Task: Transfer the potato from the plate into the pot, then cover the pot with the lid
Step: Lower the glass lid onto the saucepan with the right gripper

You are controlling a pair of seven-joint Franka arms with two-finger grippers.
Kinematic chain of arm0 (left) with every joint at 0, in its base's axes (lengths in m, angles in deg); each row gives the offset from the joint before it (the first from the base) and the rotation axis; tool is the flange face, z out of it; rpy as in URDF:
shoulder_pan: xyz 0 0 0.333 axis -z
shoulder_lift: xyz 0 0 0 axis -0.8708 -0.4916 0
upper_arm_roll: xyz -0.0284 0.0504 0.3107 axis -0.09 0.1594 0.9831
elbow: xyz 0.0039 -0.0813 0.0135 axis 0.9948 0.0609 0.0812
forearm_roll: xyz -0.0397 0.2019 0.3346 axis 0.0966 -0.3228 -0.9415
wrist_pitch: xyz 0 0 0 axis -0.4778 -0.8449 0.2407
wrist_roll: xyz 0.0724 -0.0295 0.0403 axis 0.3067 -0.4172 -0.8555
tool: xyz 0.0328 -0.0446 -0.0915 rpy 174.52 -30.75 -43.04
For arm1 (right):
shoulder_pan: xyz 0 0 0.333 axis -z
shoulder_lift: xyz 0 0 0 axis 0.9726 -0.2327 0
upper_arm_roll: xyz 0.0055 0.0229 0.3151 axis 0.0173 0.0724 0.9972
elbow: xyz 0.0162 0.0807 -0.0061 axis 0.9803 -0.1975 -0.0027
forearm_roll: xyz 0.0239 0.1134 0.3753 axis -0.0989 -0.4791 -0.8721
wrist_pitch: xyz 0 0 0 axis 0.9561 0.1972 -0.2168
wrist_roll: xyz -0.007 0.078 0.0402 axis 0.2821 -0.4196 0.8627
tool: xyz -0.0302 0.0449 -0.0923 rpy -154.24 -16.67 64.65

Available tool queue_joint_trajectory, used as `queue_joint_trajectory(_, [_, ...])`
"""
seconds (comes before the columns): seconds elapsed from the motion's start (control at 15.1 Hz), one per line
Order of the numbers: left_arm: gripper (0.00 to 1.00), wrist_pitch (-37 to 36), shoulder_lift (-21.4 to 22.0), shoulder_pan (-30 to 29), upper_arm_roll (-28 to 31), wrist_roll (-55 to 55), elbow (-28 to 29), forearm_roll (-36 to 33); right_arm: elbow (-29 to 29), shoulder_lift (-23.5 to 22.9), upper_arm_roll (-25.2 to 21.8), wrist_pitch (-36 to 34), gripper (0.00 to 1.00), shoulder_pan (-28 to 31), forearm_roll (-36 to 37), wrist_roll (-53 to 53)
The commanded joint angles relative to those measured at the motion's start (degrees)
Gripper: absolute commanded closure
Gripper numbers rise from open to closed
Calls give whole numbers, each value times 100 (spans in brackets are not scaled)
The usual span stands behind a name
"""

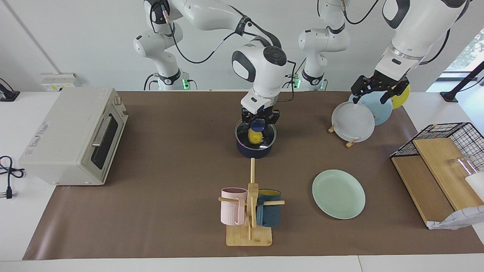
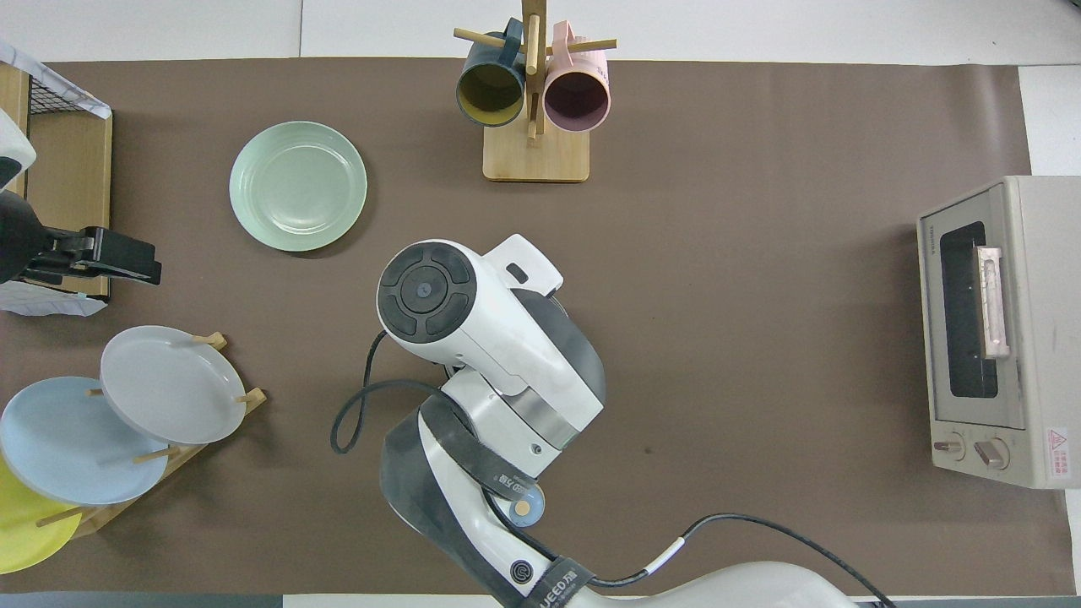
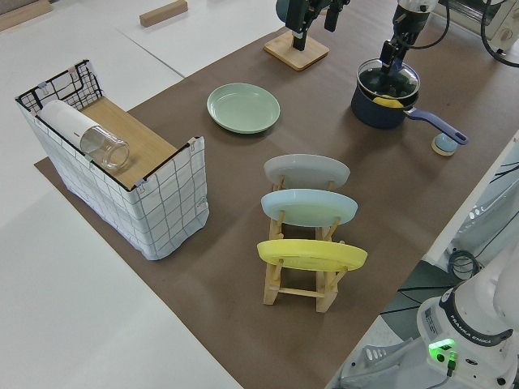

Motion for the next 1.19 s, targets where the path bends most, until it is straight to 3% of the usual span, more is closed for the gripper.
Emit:
queue_joint_trajectory(0.0, [0,-64,95,56,32,-101,59,-87,-250,189,41,22,100,28,27,106])
queue_joint_trajectory(0.4, [0,287,96,12,32,-224,77,-96,-381,232,41,136,100,19,-18,53])
queue_joint_trajectory(1.13, [0,243,114,-76,14,-224,103,-96,-768,347,58,664,100,-16,-18,-105])
